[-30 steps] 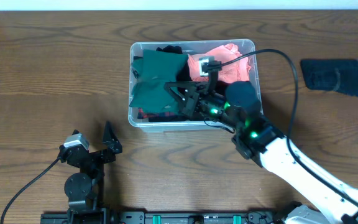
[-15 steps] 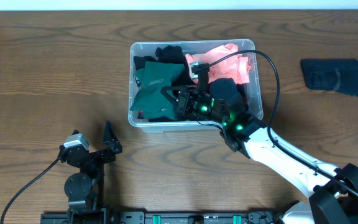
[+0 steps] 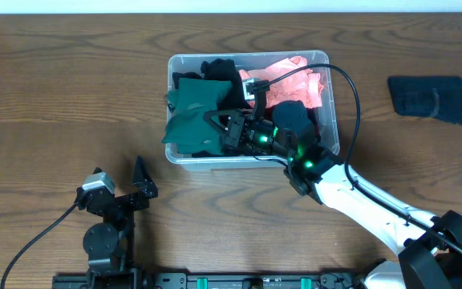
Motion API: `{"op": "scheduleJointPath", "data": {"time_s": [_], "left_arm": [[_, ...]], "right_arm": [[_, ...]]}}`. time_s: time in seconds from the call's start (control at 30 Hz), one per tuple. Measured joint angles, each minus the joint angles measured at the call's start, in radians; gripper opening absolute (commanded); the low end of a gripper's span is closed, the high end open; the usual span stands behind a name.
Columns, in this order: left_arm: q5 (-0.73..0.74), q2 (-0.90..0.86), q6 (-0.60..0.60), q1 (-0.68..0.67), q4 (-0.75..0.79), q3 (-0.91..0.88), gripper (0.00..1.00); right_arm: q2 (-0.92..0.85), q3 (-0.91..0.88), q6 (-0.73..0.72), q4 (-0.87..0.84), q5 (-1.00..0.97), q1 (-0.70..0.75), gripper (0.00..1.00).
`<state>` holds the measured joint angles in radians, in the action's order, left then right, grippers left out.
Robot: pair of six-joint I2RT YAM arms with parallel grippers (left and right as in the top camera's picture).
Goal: Pack container
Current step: 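Lower the green garment into the bin's front left and push it flat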
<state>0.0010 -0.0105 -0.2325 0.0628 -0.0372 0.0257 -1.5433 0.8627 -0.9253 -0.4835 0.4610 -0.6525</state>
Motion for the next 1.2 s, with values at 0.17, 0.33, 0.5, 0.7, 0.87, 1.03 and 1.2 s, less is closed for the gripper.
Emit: {"op": "scheduleJointPath", "data": {"time_s": [0.17, 0.33, 0.5, 0.7, 0.87, 1.03, 1.2], "left_arm": [[0.000, 0.000, 0.000, 0.000, 0.000, 0.000, 0.98], [0.000, 0.000, 0.000, 0.000, 0.000, 0.000, 0.98], [0.000, 0.000, 0.000, 0.000, 0.000, 0.000, 0.98], [0.000, 0.000, 0.000, 0.000, 0.000, 0.000, 0.98], [0.000, 0.000, 0.000, 0.000, 0.000, 0.000, 0.98], [0.000, 0.000, 0.000, 0.000, 0.000, 0.000, 0.98], [0.000, 0.000, 0.000, 0.000, 0.000, 0.000, 0.98]], "right_arm": [[0.000, 0.000, -0.016, 0.056, 0.006, 0.000, 0.01], [0.000, 0.001, -0.006, 0.144, 0.005, 0.000, 0.30], [0.000, 0.006, 0.091, 0.246, 0.015, 0.003, 0.66], [0.000, 0.010, 0.222, 0.353, 0.018, 0.053, 0.74], [0.000, 0.078, 0.381, 0.536, -0.021, 0.130, 0.69], [0.000, 0.238, 0.581, 0.685, -0.098, 0.161, 0.56], [0.000, 0.371, 0.706, 0.738, -0.164, 0.129, 0.01]]}}
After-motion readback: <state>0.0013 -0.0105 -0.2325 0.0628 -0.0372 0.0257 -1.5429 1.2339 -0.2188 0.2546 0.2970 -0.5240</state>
